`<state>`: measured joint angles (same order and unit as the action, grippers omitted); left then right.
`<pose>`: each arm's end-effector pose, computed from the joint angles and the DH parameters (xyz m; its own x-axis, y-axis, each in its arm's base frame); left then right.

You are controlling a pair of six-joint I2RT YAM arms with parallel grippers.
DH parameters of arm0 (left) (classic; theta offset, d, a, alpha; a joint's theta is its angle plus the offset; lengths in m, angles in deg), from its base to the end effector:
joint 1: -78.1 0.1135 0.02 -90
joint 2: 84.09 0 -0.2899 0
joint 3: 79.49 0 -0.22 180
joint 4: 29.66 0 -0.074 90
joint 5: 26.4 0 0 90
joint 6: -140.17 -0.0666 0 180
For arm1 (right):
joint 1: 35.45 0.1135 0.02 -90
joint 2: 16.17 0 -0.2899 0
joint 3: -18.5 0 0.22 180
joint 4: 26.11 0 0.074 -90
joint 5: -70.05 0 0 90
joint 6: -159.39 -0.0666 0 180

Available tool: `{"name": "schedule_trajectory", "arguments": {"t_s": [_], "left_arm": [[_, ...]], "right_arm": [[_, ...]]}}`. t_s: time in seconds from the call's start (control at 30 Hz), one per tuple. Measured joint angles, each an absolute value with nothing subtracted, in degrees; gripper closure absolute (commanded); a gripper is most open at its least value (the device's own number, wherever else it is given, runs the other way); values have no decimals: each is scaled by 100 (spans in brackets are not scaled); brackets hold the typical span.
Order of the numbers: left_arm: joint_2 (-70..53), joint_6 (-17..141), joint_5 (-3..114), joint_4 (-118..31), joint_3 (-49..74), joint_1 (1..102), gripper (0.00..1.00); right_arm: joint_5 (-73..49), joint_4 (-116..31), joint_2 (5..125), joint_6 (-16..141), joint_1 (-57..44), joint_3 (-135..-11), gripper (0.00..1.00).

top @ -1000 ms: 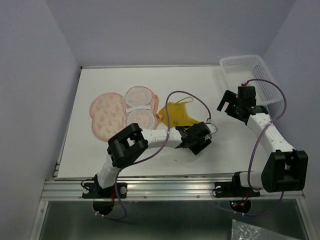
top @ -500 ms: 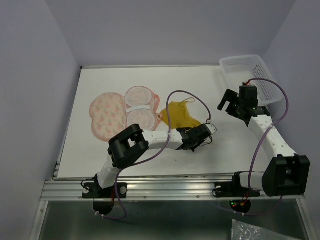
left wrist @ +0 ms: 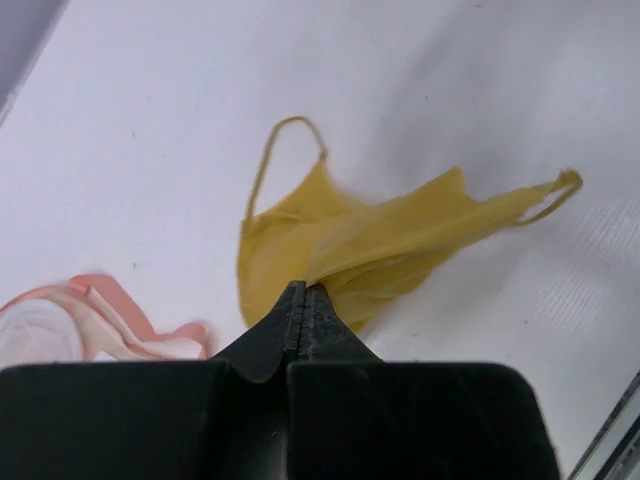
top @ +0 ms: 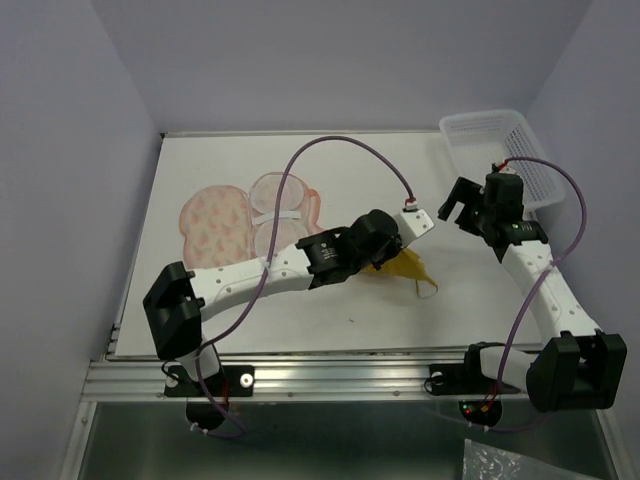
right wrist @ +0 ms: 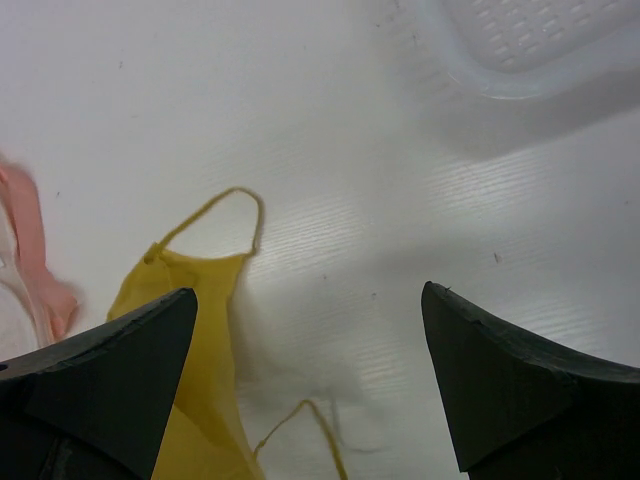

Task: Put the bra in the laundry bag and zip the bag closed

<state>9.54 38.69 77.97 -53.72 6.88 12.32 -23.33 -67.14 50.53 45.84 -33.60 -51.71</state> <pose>0.1729 -0.3442 0.3463 -0.0066 0.4846 -0.8747 0.8079 0.5180 0.2809 0.2363 0.0037 0.3077 -0.5522 0.3812 -0.7414 0.2565 0.9239 0.2840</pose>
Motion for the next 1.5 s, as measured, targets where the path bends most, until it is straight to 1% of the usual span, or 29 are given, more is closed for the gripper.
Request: {"name": "schedule_trajectory", "arguments": {"t_s": [0.2,0.37,0.6,0.97,1.23,1.5], "left_arm": [[746,3390,7526,-5426,706,1656,100],[403,3307,7472,-5522,750,1901,100],[-528,3314,7485,-5457,946,1933,100],[-1370,3379,7808,-5096,1484,2012,100],[-1538,3948,8475,-5166,1484,2148,100],[-1549,5110,9216,-5374,1567,2515,100]], "right_arm": [[-2324,-6714,5053,4582,-3360,-5167,0],[-2274,-6706,5053,4584,-3360,-5161,0],[-2248,-6673,5053,4584,-3360,-5082,0],[-2198,-6629,5057,4586,-3360,-5073,0],[-2134,-6564,5083,4584,-3360,-5073,0],[-2121,-6544,5247,4584,-3360,-5071,0]]}}
